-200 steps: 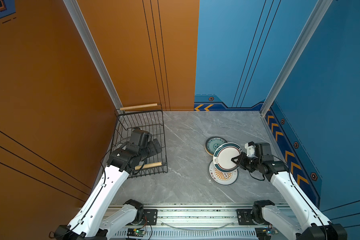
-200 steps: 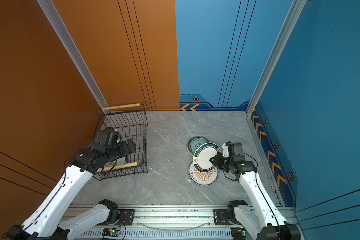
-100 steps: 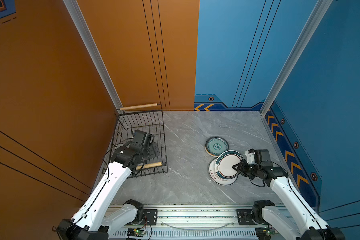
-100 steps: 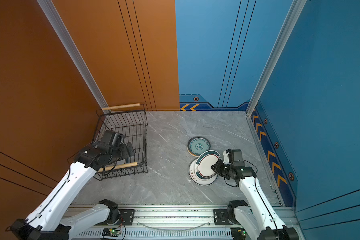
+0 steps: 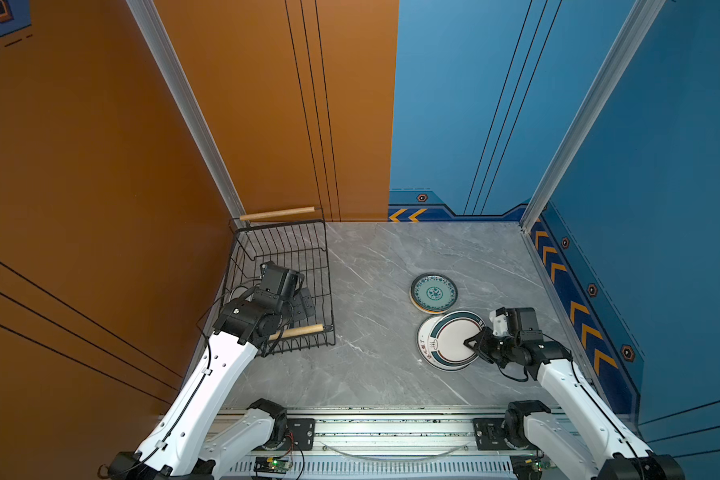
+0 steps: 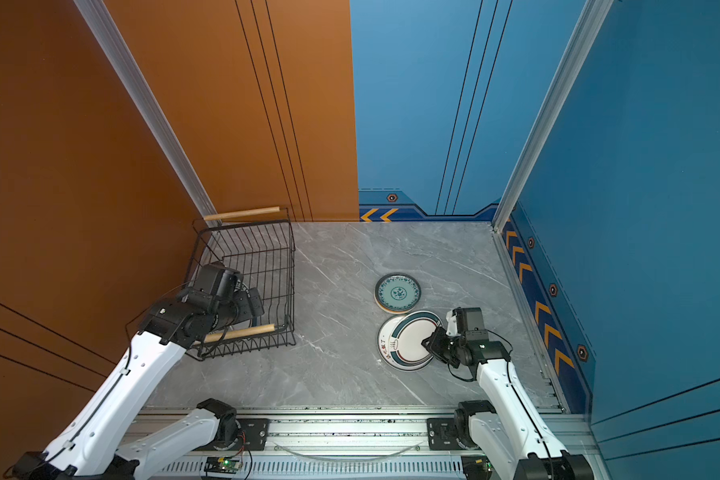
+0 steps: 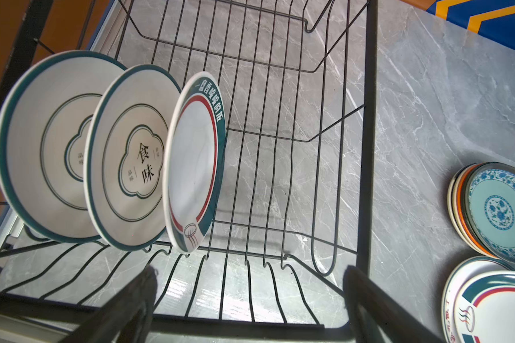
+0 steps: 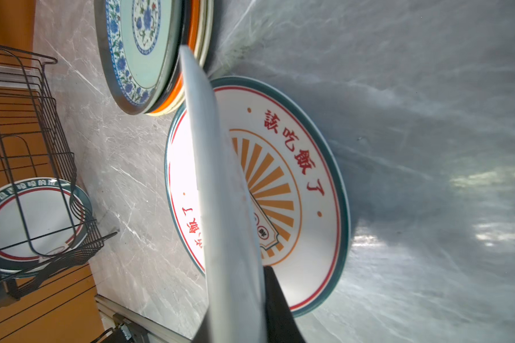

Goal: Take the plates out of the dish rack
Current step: 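Lower the red-ring plate onto the sunburst plate while the left withdraws to the rack, then set the red-ring plate flat and open the right gripper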

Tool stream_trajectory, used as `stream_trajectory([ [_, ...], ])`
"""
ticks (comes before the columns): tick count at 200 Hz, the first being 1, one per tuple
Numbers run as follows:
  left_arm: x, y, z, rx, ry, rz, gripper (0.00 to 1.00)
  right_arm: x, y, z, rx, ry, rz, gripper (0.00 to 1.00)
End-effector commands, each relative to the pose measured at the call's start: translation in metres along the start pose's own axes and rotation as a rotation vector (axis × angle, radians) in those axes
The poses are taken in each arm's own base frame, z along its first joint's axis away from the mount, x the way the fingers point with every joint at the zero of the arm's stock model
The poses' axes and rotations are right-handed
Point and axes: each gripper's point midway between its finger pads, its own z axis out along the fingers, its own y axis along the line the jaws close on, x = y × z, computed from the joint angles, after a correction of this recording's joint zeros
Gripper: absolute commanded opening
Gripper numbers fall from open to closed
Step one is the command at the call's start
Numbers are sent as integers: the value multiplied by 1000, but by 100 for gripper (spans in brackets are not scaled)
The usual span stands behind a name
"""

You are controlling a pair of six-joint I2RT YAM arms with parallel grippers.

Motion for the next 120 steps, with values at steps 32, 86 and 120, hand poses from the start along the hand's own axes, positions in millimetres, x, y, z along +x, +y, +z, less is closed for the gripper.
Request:
stream_trajectory([
  [32, 5, 4, -2, -1, 20, 29, 98, 9, -15, 3, 63, 37, 26, 27],
  [86, 1, 3, -10, 24, 2, 16, 98, 10, -27, 0, 150, 44, 22, 42],
  [120, 0, 0, -10, 32, 17, 30, 98, 8, -31, -4, 189, 32, 18, 50],
])
